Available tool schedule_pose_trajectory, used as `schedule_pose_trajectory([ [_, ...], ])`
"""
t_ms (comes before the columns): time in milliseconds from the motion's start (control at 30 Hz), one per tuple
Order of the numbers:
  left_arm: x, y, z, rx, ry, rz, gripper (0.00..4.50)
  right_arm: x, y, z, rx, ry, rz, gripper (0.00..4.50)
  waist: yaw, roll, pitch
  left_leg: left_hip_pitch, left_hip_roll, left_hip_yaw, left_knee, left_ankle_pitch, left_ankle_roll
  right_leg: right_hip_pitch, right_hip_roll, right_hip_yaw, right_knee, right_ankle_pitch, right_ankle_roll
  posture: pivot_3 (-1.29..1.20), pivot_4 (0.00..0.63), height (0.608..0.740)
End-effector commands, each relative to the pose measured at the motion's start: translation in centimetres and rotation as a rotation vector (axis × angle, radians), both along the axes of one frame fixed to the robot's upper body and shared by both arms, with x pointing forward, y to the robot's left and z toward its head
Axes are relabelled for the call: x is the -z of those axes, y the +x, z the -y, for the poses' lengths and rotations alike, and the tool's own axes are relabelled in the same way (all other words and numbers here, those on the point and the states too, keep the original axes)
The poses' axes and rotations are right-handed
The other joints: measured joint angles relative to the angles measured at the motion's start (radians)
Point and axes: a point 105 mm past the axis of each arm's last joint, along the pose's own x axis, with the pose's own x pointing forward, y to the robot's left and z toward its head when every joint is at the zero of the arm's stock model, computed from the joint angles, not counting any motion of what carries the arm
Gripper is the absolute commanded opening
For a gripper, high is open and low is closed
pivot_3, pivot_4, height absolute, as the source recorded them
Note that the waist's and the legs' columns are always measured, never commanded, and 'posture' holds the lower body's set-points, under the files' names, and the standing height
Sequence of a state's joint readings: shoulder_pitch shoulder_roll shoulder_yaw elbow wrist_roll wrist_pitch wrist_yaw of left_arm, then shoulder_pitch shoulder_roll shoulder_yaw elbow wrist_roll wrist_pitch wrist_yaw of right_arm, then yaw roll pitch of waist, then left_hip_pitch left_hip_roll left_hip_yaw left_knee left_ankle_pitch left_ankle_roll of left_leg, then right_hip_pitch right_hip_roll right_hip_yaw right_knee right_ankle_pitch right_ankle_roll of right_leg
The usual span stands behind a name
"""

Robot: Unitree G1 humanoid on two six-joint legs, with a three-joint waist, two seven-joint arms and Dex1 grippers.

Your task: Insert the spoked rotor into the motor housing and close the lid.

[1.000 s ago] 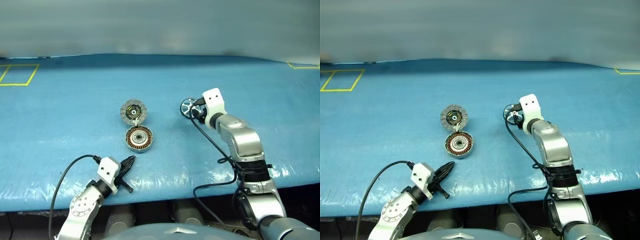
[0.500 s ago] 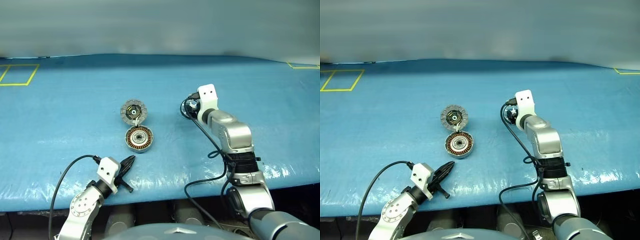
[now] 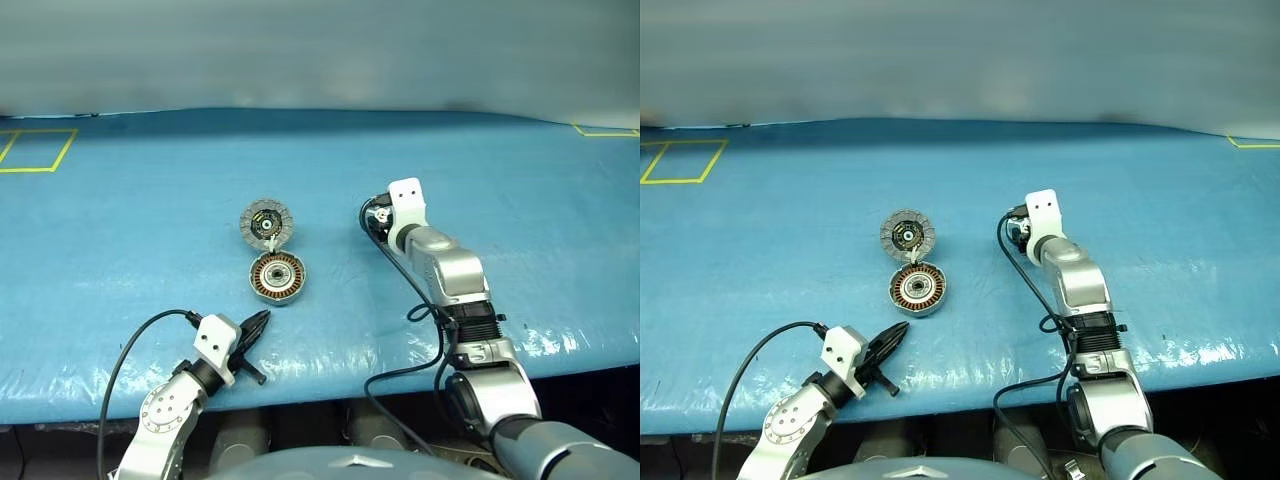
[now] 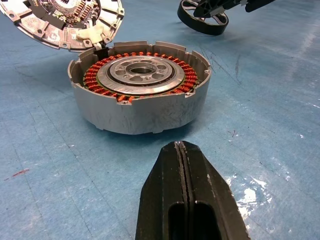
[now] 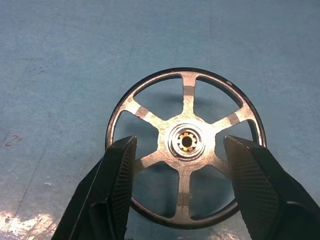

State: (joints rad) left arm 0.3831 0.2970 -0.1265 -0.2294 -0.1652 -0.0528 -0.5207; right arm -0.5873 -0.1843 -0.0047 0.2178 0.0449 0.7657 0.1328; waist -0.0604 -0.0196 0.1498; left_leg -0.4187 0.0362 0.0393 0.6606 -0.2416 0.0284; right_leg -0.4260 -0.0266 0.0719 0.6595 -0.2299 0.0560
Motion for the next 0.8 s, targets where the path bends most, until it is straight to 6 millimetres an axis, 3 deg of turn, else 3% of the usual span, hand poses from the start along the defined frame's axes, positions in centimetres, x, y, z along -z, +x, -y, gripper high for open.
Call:
schedule_pose_trajectory([
  [33, -0.2, 0.0, -0.2, -0.009, -0.001, 0.013, 0.00, -1.2, 0.7, 0.0, 0.006, -0.010, 0.046, 2.91, 0.000, 0.000, 0.000, 0.000, 0.000, 0.000, 0.000, 0.000, 0.000, 0.000, 0.000, 0.000, 0.000, 0.000, 0.000, 0.00, 0.150, 0.740],
  [100, -0.2, 0.0, -0.2, -0.012, -0.001, 0.012, 0.00, -1.1, 0.7, 0.0, 0.008, -0.007, 0.042, 2.73, 0.000, 0.000, 0.000, 0.000, 0.000, 0.000, 0.000, 0.000, 0.000, 0.000, 0.000, 0.000, 0.000, 0.000, 0.000, 0.00, 0.150, 0.740],
  [267, -0.2, 0.0, -0.2, -0.020, -0.004, 0.011, 0.00, -0.9, 0.7, 0.0, 0.000, -0.012, 0.030, 1.46, -0.002, 0.000, 0.000, 0.001, 0.000, 0.000, 0.000, 0.000, 0.000, 0.002, 0.000, 0.000, 0.000, 0.000, 0.000, 0.00, 0.150, 0.740],
  [533, -0.3, 0.0, -0.1, -0.029, -0.010, 0.011, 0.00, -1.5, -0.1, -0.3, -0.074, -0.045, 0.037, 1.36, -0.005, 0.000, 0.000, 0.004, 0.001, 0.001, 0.000, 0.000, 0.000, 0.003, 0.000, 0.001, 0.000, 0.000, 0.000, 0.00, 0.150, 0.740],
  [700, -0.2, -0.1, 0.0, -0.035, -0.010, 0.006, 0.00, -5.4, -2.0, -2.5, -0.342, -0.173, 0.156, 1.36, -0.002, 0.002, 0.001, 0.001, 0.000, 0.001, -0.001, 0.000, 0.000, 0.000, 0.000, 0.001, 0.000, 0.000, 0.000, 0.00, 0.150, 0.740],
  [800, -0.1, -0.1, 0.0, -0.037, -0.011, 0.006, 0.00, -7.7, -4.3, -4.4, -0.583, -0.255, 0.189, 1.36, -0.001, 0.003, 0.002, 0.001, 0.000, 0.001, -0.001, 0.000, 0.000, -0.001, 0.000, 0.001, 0.000, 0.000, 0.000, 0.00, 0.150, 0.740],
])
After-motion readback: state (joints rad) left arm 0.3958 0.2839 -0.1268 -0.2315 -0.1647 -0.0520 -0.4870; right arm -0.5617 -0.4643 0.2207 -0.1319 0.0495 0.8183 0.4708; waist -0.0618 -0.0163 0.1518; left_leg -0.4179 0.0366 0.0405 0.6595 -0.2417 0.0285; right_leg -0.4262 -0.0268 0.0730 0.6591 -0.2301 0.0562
